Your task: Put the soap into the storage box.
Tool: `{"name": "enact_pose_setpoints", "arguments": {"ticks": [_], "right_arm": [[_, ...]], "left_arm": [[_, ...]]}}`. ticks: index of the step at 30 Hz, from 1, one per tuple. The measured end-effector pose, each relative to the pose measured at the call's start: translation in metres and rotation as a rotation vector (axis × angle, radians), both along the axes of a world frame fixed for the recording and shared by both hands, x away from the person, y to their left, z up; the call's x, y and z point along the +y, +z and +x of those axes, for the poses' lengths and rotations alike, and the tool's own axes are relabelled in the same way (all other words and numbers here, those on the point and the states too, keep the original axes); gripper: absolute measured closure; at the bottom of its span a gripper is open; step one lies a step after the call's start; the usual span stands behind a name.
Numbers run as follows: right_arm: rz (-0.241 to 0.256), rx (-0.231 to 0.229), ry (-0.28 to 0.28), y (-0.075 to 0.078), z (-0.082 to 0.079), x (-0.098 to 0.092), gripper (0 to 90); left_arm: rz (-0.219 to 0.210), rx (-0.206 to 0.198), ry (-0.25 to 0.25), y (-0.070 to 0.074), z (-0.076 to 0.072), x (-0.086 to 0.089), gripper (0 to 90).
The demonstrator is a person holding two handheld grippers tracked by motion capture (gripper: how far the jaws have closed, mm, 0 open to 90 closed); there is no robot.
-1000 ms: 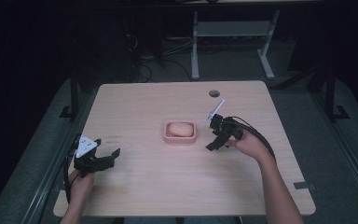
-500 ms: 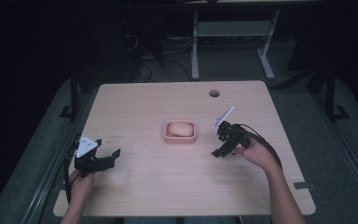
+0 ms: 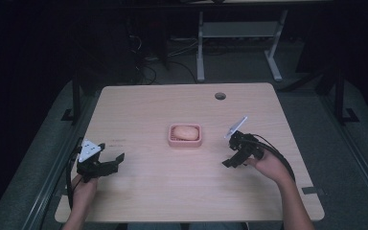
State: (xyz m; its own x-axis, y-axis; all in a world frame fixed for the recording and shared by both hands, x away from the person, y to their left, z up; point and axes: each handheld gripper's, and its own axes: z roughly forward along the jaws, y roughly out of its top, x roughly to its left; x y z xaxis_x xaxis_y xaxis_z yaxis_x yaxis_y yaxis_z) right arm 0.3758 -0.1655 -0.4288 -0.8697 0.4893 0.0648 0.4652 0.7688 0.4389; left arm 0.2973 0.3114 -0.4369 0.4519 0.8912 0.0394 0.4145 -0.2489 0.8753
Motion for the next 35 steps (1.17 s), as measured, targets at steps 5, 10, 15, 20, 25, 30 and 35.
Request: {"name": "enact_pose_setpoints", "arguments": {"ticks": [5,10,15,20,25,30,35], "right_arm": [[0.017,-0.015,-0.007,-0.003,-0.007,-0.004,22.2],[0.032,-0.027,-0.026,-0.005,-0.017,-0.012,22.2],[0.063,-0.029,-0.061,-0.007,-0.028,-0.024,22.2],[0.085,-0.036,-0.086,-0.01,-0.04,-0.035,22.2],[0.101,-0.058,-0.11,-0.015,-0.05,-0.042,22.1],[0.147,-0.086,-0.159,-0.02,-0.064,-0.048,21.9],[0.177,-0.132,-0.183,-0.023,-0.081,-0.048,19.6]], "left_arm": [[-0.001,0.001,-0.001,0.0,-0.001,-0.001,14.2],[0.006,0.004,-0.006,0.0,-0.001,-0.003,14.2],[0.006,0.006,-0.012,-0.001,-0.001,-0.004,14.2],[0.006,0.006,-0.013,-0.001,-0.002,-0.005,14.2],[0.003,0.015,-0.022,-0.002,-0.001,-0.007,14.2],[-0.001,0.023,-0.032,-0.002,-0.001,-0.008,14.2],[-0.004,0.029,-0.047,-0.002,0.001,-0.012,14.2]]}}
